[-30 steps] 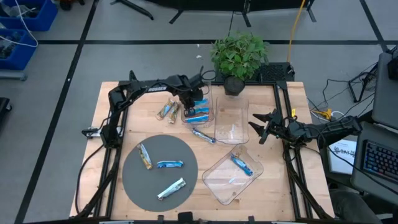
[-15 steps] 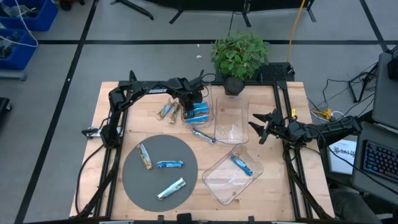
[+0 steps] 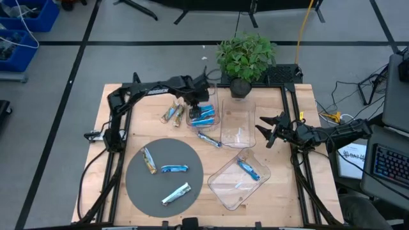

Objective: Pick and place Granola Bars by type
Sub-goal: Put the blue granola bar into the bottom transparent bin

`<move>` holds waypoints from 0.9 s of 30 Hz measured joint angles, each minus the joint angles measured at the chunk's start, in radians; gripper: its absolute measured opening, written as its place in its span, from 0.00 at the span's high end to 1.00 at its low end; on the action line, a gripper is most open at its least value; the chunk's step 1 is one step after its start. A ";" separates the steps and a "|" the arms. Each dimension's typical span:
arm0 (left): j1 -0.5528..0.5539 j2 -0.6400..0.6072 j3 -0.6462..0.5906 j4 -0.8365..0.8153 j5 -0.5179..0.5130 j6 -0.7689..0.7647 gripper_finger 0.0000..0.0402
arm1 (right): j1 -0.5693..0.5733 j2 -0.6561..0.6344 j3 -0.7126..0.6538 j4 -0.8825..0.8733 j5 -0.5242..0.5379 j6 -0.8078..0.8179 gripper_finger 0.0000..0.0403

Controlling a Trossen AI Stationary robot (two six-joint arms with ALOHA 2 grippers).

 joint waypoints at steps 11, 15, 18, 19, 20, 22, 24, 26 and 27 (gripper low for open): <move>0.001 -0.208 0.033 -0.049 -0.047 -0.042 0.24 | 0.000 0.000 0.000 0.000 0.000 0.000 0.44; -0.004 -0.289 0.033 -0.116 -0.038 -0.083 0.25 | 0.000 0.000 0.000 0.000 0.000 0.000 0.44; -0.017 -0.349 0.033 -0.184 -0.009 -0.106 0.26 | 0.000 0.000 0.000 0.000 0.000 0.000 0.44; -0.023 -0.369 0.033 -0.206 0.005 -0.111 0.27 | 0.000 0.000 0.000 0.000 0.000 0.000 0.44; -0.031 -0.388 0.033 -0.229 0.015 -0.119 0.27 | 0.000 0.000 0.000 0.000 0.000 0.000 0.44; -0.051 -0.427 0.033 -0.267 0.025 -0.131 0.28 | 0.000 0.000 0.000 0.000 0.000 0.000 0.44; -0.076 -0.465 0.033 -0.311 0.039 -0.132 0.28 | 0.000 0.000 0.000 0.000 0.000 0.000 0.44; -0.109 -0.496 0.033 -0.339 0.040 -0.132 0.28 | 0.000 0.000 0.000 0.000 0.000 0.000 0.44; -0.126 -0.511 0.033 -0.356 0.040 -0.132 0.28 | 0.000 0.000 0.000 0.000 0.000 0.000 0.44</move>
